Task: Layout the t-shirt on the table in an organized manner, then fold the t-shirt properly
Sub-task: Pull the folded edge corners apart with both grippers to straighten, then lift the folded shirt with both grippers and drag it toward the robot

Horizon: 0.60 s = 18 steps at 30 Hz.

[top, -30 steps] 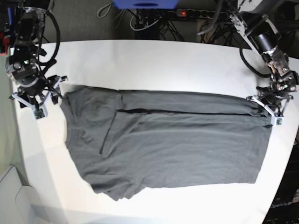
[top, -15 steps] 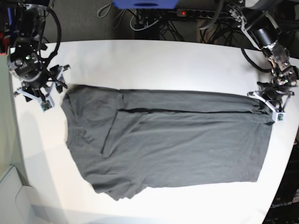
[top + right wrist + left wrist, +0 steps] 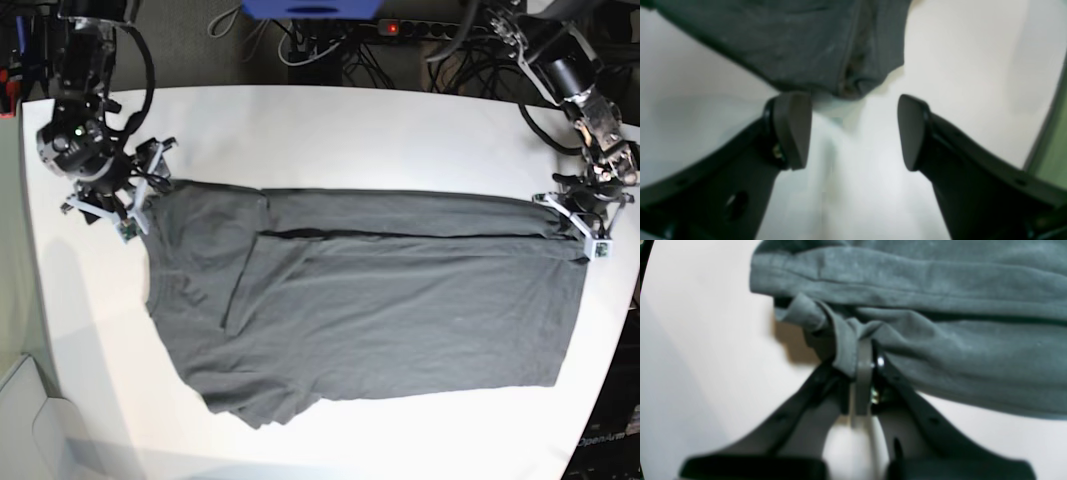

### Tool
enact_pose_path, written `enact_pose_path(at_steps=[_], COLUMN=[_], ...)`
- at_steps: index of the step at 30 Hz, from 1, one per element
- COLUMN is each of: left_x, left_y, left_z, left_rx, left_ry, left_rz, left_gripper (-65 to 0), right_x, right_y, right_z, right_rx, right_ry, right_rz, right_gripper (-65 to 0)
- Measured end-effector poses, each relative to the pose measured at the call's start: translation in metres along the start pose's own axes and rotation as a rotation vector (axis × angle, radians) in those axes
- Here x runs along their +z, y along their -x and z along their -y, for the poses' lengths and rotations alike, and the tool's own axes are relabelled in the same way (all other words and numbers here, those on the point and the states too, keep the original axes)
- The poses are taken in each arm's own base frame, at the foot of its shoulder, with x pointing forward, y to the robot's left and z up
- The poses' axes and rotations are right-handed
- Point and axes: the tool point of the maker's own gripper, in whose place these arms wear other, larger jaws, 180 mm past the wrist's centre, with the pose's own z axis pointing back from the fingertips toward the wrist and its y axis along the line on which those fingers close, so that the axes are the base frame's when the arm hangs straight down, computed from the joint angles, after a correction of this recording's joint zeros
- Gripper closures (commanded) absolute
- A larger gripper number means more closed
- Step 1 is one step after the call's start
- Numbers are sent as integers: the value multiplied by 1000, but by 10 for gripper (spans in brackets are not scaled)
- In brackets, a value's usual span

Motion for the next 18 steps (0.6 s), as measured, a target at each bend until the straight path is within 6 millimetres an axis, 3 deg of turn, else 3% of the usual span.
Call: enact_pose_path(at_steps=[14,18], left_x=[0,0], left_y=[0,0], left_z=[0,0], left_rx=[-1,-1], left_ry=[1,0], left_rz=[0,0], left_gripper=[-4,-4], right_x=[-11,-22], right_y=[-6,-1], right_z=[-2,-20], right_rx=[-21,-4], right_ry=[-19,-75], right_rz=[1,-25], right_gripper=[-366,-349])
